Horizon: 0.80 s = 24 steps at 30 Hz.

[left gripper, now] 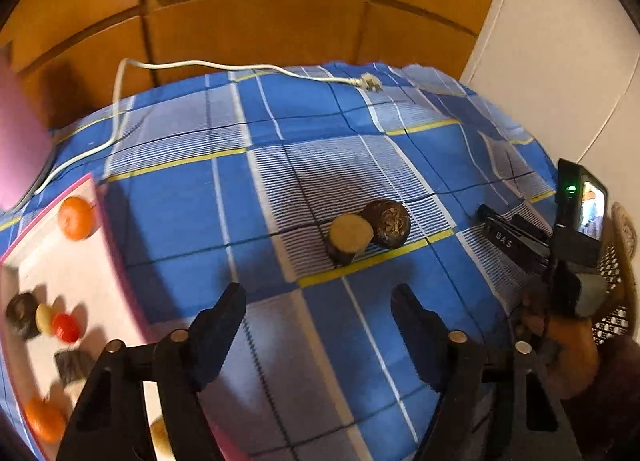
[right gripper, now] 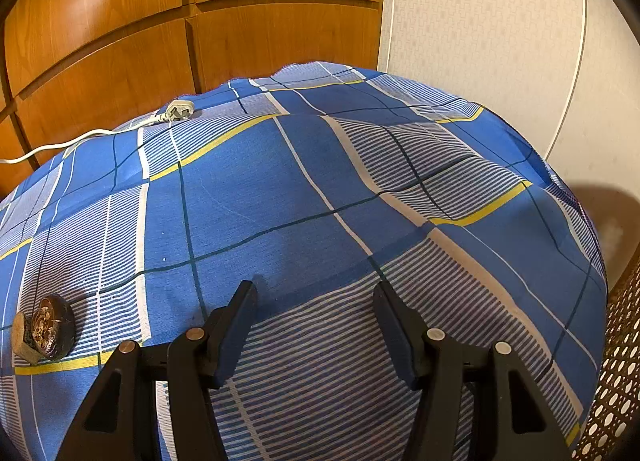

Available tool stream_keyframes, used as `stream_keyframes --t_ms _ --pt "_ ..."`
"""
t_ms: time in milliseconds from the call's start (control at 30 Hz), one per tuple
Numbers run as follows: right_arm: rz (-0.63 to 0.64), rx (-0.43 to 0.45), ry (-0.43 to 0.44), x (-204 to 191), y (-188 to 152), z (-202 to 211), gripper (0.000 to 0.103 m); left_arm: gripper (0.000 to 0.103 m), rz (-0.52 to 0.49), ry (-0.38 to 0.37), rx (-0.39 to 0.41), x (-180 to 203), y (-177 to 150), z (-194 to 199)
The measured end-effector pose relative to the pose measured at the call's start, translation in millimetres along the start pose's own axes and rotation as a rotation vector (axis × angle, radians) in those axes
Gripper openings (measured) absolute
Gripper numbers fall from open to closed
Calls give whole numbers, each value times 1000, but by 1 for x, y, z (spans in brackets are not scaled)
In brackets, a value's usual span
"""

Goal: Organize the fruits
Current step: 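Close the left gripper on the tan-faced slice with dark skin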

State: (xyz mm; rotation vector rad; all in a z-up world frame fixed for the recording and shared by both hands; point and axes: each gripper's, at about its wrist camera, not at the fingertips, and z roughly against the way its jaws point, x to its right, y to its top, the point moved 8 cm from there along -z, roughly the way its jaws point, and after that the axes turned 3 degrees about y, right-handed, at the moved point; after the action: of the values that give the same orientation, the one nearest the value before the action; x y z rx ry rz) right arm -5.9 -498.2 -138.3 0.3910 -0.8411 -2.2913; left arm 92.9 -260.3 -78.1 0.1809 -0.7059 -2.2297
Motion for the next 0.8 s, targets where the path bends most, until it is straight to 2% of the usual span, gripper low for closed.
stream_keyframes --t_ms 300,367,433,600,800 --pt "3 0 -3 0 1 0 61 70 -64 8 -66 17 20 -52" --pt "3 0 -3 0 1 0 61 57 -76 -1 -84 21 20 -63" --pt "3 1 -4 1 1 0 61 39 -84 -3 -94 23 19 -72" --pt "8 1 -7 1 1 0 61 34 -66 -13 -51 23 20 -71" --pt "11 1 -8 1 1 0 61 34 26 -17 -18 18 -6 -43"
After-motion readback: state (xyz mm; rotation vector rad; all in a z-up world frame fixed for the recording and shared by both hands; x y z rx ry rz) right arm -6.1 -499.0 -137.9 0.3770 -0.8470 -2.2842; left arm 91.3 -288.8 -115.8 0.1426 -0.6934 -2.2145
